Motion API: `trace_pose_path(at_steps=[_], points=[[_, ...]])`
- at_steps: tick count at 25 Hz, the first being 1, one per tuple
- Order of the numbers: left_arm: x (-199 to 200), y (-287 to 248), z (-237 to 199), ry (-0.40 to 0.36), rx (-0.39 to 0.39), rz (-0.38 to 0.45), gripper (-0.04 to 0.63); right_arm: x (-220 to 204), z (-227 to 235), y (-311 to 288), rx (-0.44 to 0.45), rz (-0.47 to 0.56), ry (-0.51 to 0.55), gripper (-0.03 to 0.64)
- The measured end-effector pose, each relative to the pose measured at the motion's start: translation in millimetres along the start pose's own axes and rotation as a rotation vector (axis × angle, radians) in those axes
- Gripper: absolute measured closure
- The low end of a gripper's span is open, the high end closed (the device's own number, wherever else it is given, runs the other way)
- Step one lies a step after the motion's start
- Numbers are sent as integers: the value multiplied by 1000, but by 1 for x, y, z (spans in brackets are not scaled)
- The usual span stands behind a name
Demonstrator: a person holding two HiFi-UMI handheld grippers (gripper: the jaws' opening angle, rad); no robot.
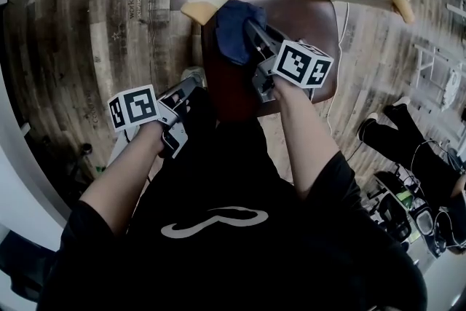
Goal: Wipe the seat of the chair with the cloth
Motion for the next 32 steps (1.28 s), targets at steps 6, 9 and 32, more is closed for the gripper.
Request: trace_pose_path(at_steps=[6,9,32], points=[[-1,-1,0,4,-1,-3,583,6,18,12,-51,18,6,563],[1,-4,1,4,3,-6,583,11,30,16,-78,21,15,563],[-4,-11,1,16,18,-3,583,27,135,107,-437,136,-92,563]])
Point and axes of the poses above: the fingertips, and each gripper's own axes: y backward along the fingers, z to its right, x out of its top, the point moved 10 cm from there along y, backward along the fingers, and after that the axes turned 13 degrees about y, right-handed, at the moved point
